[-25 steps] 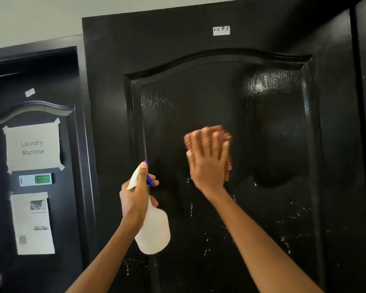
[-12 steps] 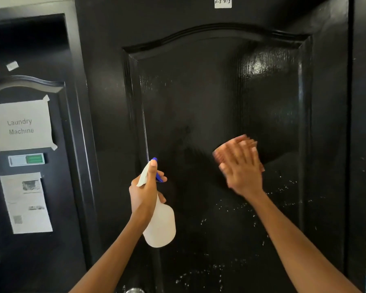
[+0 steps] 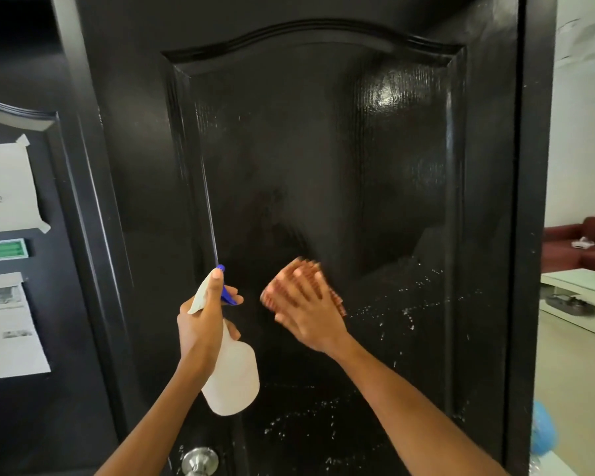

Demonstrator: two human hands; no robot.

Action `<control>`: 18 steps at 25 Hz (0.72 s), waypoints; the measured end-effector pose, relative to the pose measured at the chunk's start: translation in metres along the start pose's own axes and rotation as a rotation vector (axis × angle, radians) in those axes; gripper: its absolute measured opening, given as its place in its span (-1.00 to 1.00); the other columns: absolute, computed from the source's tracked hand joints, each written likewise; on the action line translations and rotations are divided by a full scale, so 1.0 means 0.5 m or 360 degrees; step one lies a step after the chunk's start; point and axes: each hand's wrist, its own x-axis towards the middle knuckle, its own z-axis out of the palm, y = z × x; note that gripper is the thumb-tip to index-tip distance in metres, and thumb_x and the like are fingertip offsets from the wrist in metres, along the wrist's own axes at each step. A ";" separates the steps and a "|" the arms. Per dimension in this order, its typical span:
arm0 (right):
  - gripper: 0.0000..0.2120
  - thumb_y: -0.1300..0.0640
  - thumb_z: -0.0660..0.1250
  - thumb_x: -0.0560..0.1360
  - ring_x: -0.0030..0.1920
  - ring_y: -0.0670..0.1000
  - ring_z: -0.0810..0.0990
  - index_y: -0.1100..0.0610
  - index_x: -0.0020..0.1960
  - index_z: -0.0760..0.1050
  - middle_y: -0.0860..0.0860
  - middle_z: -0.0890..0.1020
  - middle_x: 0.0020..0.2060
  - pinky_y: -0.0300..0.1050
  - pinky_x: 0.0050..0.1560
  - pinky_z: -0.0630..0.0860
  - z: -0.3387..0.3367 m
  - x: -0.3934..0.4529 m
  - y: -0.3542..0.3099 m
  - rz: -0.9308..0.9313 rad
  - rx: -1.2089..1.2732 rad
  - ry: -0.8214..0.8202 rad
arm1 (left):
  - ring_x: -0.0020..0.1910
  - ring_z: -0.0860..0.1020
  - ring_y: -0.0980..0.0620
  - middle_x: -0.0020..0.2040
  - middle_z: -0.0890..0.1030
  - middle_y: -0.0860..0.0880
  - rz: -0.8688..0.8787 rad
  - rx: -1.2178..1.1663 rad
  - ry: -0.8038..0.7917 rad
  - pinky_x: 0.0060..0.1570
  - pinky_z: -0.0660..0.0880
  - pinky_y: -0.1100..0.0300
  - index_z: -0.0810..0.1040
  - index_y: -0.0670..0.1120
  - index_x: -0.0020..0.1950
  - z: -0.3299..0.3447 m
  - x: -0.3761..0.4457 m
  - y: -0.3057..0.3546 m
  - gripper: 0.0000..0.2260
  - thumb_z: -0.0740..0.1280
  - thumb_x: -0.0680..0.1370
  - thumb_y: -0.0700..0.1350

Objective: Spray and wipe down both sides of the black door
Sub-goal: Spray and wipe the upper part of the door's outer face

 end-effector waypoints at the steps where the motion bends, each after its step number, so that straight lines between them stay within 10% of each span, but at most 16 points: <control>1: -0.36 -0.23 -0.01 0.72 0.66 0.11 -0.24 -0.08 0.69 -0.17 -0.01 -0.20 0.68 0.33 0.61 -0.11 0.010 -0.036 0.017 -0.0321 -0.0097 -0.0164 | -0.52 0.54 -0.01 -0.09 0.71 -0.04 -0.0014 0.0002 -0.0029 -0.49 0.51 0.23 0.63 -0.13 -0.04 0.014 -0.011 -0.004 -0.47 0.18 0.53 0.32; 3: -0.39 -0.24 -0.02 0.73 0.66 0.06 -0.24 -0.13 0.69 -0.14 -0.06 -0.17 0.68 0.21 0.62 -0.24 0.015 -0.088 0.091 -0.0539 -0.0202 -0.0229 | -0.51 0.54 0.00 -0.08 0.71 -0.04 -0.0030 -0.0008 -0.0083 -0.48 0.51 0.24 0.63 -0.14 -0.03 0.047 -0.030 -0.008 -0.45 0.17 0.52 0.33; 11: -0.35 -0.30 -0.15 0.70 0.66 0.17 -0.19 -0.07 0.69 -0.18 0.04 -0.14 0.68 0.37 0.59 -0.12 -0.075 -0.180 0.421 0.0643 -0.0121 0.0045 | -0.51 0.54 -0.04 -0.09 0.71 -0.05 -0.0014 -0.0092 -0.0179 -0.45 0.52 0.20 0.65 -0.11 -0.04 0.251 -0.053 0.008 -0.49 0.18 0.57 0.31; 18: -0.39 -0.23 -0.09 0.72 0.67 0.20 -0.09 -0.01 0.70 -0.04 0.14 -0.02 0.68 0.33 0.61 -0.11 -0.214 0.013 0.608 0.0871 -0.0081 0.0456 | -0.52 0.55 -0.04 -0.09 0.71 -0.07 0.0005 -0.0102 -0.0203 -0.38 0.52 0.13 0.65 -0.10 -0.04 0.415 -0.038 0.031 -0.50 0.20 0.56 0.32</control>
